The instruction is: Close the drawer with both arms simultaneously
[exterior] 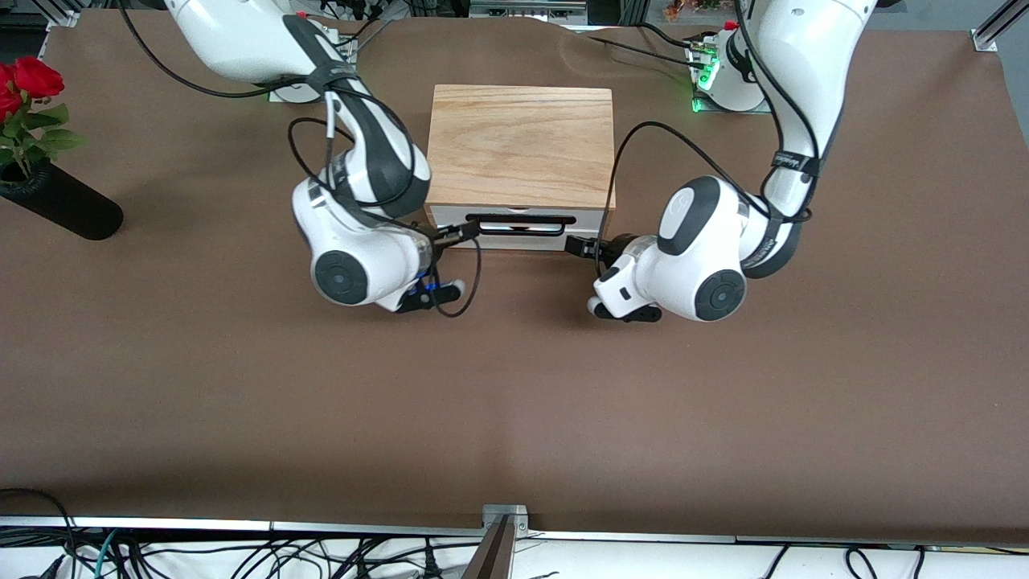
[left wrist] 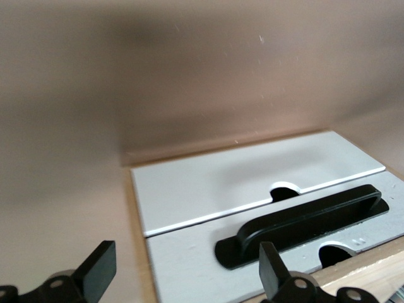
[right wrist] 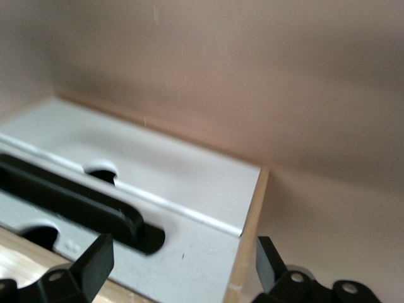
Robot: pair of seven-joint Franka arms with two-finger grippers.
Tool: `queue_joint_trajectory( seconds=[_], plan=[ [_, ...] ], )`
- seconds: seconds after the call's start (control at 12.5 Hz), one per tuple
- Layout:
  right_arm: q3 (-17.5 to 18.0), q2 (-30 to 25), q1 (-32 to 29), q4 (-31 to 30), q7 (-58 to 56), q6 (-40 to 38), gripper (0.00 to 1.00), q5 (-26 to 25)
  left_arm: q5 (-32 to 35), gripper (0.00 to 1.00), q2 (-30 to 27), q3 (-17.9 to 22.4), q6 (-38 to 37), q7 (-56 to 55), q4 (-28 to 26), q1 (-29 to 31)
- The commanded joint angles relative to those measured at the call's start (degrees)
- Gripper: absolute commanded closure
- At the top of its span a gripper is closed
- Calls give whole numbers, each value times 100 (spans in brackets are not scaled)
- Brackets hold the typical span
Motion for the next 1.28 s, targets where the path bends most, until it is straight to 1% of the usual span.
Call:
queue_joint_trajectory(
  seconds=[0.0, 0.16, 0.24, 0.32, 0.48, 0.64, 0.72, 0.8, 0.88, 0.96, 1.04, 1.12, 1.2],
  plan=[
    [-305, 35, -90, 444, -343, 225, 0, -333, 1369, 0, -503, 27, -142, -60, 242, 61],
    [-568, -8, -98, 717, -686, 226, 0, -782, 2294, 0, -732, -43, -325, -94, 454, 53],
    [-700, -35, -98, 840, -749, 139, 0, -906, 2550, 0, -898, -52, -535, -112, 463, 35],
    [-876, -105, -98, 928, -741, -36, 0, -924, 2762, 0, -1152, -26, -764, -121, 463, 35],
    [-1332, -227, -116, 1191, -758, -283, 0, -890, 3053, 0, -1618, 96, -1020, -86, 464, 192],
    [-1536, -429, -291, 1307, -741, -346, 0, -907, 2993, 0, -2136, 132, -1082, -68, 464, 665],
    [-1615, -665, -422, 1307, -714, -337, 0, -907, 2984, 0, -2365, 158, -1239, -51, 455, 816],
    [-1616, -894, -641, 1246, -688, -346, 0, -950, 2975, 0, -2568, 158, -1571, 27, 446, 1069],
    [-1607, -1210, -835, 1089, -688, -354, 0, -1142, 2975, 0, -2796, 124, -1749, 263, 420, 1350],
    [-1572, -1517, -959, 748, -705, -302, 0, -1458, 2975, 0, -3007, 158, -1768, 579, 333, 1510],
    [-1554, -1764, -1090, 553, -714, -284, 0, -1757, 2966, 0, -3114, 150, -1777, 947, 262, 1842],
    [-1485, -1958, -1231, 438, -705, -293, 0, -1899, 2862, 0, -3149, 141, -1777, 1186, 235, 2089],
    [-1397, -2134, -1406, 298, -705, -284, 0, -1970, 2617, 0, -3219, 150, -1751, 1241, 113, 2326]
  ],
)
